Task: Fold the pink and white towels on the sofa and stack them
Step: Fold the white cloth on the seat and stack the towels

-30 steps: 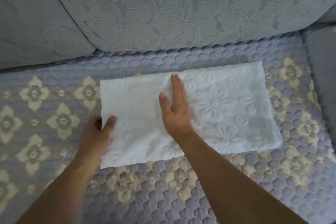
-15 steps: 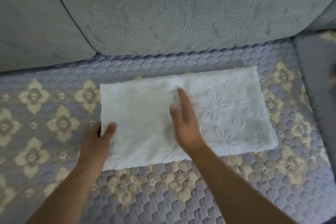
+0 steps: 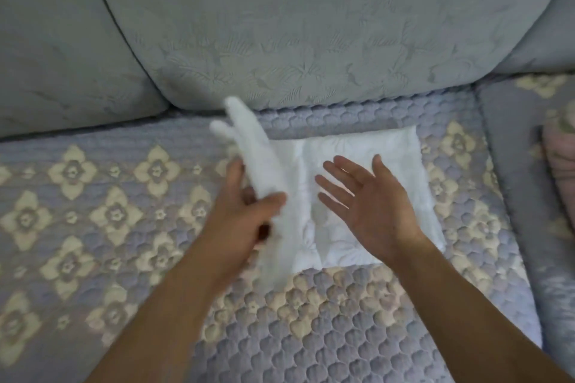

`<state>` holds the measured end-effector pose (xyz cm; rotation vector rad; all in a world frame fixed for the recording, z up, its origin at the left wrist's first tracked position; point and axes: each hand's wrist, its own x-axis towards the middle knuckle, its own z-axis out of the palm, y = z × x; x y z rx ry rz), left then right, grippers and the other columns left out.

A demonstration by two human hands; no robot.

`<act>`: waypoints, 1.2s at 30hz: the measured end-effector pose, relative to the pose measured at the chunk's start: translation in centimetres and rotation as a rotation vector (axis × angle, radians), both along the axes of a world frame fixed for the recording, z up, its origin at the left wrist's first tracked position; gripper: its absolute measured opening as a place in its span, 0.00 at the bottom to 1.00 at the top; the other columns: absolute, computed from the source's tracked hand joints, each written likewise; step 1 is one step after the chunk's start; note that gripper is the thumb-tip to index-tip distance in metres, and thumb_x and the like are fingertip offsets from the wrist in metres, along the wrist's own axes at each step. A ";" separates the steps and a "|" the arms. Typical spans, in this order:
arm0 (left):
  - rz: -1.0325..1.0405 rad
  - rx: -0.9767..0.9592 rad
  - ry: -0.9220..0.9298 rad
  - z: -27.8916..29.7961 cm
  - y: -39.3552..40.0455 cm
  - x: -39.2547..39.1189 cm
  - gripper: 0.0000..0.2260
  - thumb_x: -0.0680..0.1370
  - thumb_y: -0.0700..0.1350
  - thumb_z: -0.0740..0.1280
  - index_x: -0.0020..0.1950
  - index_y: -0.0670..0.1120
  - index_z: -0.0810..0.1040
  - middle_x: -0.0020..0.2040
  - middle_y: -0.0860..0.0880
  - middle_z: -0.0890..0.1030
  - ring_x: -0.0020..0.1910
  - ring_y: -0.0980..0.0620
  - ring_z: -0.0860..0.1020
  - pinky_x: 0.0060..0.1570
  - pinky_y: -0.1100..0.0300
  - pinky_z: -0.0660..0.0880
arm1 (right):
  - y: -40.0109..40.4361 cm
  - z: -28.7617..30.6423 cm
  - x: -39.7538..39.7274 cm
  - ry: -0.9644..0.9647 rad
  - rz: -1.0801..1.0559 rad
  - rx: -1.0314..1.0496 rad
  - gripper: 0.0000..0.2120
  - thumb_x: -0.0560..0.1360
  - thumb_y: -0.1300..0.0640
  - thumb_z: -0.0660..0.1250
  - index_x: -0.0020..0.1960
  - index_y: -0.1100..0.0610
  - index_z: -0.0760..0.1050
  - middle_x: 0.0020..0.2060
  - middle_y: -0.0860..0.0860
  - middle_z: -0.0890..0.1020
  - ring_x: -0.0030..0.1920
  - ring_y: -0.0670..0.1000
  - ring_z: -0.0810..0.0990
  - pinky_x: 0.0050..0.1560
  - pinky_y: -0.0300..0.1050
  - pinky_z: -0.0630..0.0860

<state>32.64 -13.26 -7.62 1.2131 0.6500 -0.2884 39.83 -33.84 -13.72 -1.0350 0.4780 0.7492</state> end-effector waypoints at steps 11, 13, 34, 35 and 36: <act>-0.156 0.684 -0.148 -6.2 -15.1 3.9 0.16 0.80 0.42 0.62 0.66 0.54 0.76 0.60 0.53 0.77 0.60 0.58 0.76 0.62 0.57 0.74 | -9.0 0.5 6.3 -0.435 0.313 -0.938 0.12 0.80 0.55 0.65 0.62 0.46 0.74 0.48 0.43 0.82 0.48 0.48 0.82 0.40 0.42 0.76; -0.268 1.157 -0.212 -9.2 -13.7 2.4 0.19 0.79 0.48 0.61 0.71 0.49 0.74 0.70 0.48 0.71 0.71 0.49 0.68 0.71 0.52 0.67 | -10.2 -1.2 6.9 -0.423 0.340 -0.968 0.18 0.81 0.56 0.64 0.69 0.45 0.70 0.53 0.44 0.79 0.51 0.49 0.80 0.47 0.43 0.75; -0.658 1.376 -0.122 -16.2 -15.0 2.9 0.36 0.77 0.60 0.60 0.81 0.52 0.52 0.82 0.42 0.49 0.81 0.43 0.47 0.76 0.40 0.54 | -15.4 -8.5 4.6 -0.542 0.351 -1.149 0.37 0.78 0.44 0.65 0.81 0.46 0.50 0.79 0.46 0.55 0.77 0.52 0.58 0.75 0.53 0.60; -0.489 1.290 -0.099 -15.4 -14.7 2.7 0.35 0.76 0.58 0.64 0.80 0.50 0.56 0.80 0.41 0.55 0.80 0.44 0.52 0.74 0.46 0.58 | -16.0 -8.0 3.8 -0.408 0.305 -1.131 0.38 0.75 0.42 0.68 0.80 0.46 0.53 0.75 0.47 0.62 0.73 0.53 0.65 0.73 0.55 0.66; -0.284 1.128 -0.049 -14.8 -14.3 2.3 0.33 0.76 0.54 0.68 0.78 0.47 0.61 0.76 0.40 0.64 0.76 0.44 0.60 0.70 0.54 0.64 | -16.3 -7.9 3.0 -0.311 0.318 -1.113 0.37 0.73 0.41 0.69 0.78 0.45 0.58 0.70 0.47 0.68 0.68 0.52 0.71 0.69 0.57 0.70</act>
